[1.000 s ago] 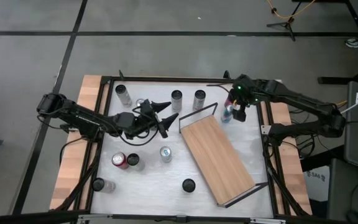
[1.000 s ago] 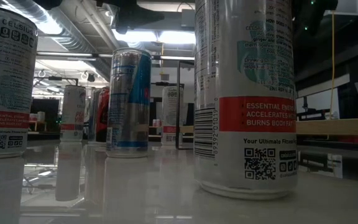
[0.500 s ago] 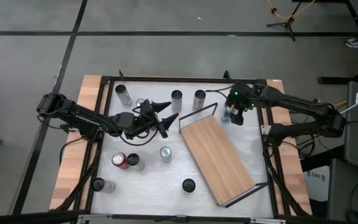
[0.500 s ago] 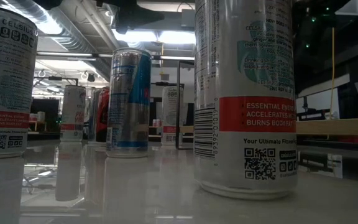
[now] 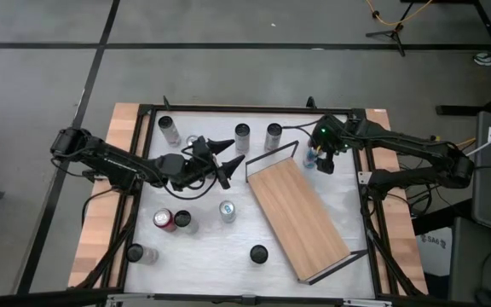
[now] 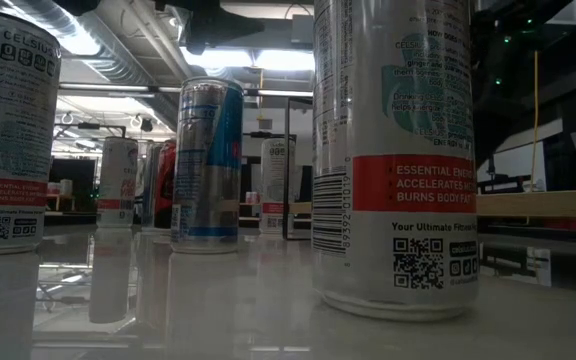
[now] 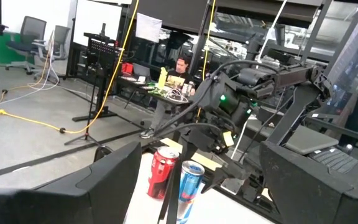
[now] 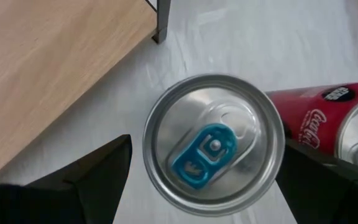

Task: Place canned beverage on shelf
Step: Put the blue soda can on the shelf

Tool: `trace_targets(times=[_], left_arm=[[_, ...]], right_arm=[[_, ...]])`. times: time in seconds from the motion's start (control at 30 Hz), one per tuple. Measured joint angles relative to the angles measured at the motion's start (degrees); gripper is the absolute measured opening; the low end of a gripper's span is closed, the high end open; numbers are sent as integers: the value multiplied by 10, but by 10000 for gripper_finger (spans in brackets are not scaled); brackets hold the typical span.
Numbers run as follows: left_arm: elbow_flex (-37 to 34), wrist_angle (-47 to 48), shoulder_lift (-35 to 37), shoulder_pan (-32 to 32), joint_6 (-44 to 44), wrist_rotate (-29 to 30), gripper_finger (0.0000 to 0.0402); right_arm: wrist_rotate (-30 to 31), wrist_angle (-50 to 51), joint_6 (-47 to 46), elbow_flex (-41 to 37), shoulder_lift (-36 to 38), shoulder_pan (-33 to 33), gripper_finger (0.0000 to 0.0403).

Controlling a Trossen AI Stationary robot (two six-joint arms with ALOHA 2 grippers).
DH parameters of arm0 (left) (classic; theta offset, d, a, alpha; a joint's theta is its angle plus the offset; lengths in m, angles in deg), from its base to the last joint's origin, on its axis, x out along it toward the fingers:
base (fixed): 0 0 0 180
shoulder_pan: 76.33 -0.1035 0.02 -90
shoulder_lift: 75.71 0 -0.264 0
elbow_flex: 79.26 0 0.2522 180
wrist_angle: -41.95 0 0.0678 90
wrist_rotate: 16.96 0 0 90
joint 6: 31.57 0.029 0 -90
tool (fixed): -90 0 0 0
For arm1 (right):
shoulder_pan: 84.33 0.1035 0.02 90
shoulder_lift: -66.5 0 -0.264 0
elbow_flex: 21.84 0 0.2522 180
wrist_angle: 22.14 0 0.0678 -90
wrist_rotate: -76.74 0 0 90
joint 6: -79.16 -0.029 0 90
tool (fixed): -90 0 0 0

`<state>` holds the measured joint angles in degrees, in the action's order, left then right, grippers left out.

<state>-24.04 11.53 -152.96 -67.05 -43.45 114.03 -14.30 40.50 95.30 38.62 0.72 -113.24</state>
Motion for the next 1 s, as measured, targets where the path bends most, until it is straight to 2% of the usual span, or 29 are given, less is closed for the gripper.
trace_targets(times=[0.33,0.47,0.77,1.0], left_arm=[[0,0,0,0,0,0,322],[0,0,0,0,0,0,322],[0,0,0,0,0,0,322],[0,0,0,0,0,0,322]], right_arm=[[0,-24,0,0,0,0,350],[0,-22,0,0,0,0,320],[-1,-13,0,7,0,0,217],[0,52,-2,61,0,0,220]])
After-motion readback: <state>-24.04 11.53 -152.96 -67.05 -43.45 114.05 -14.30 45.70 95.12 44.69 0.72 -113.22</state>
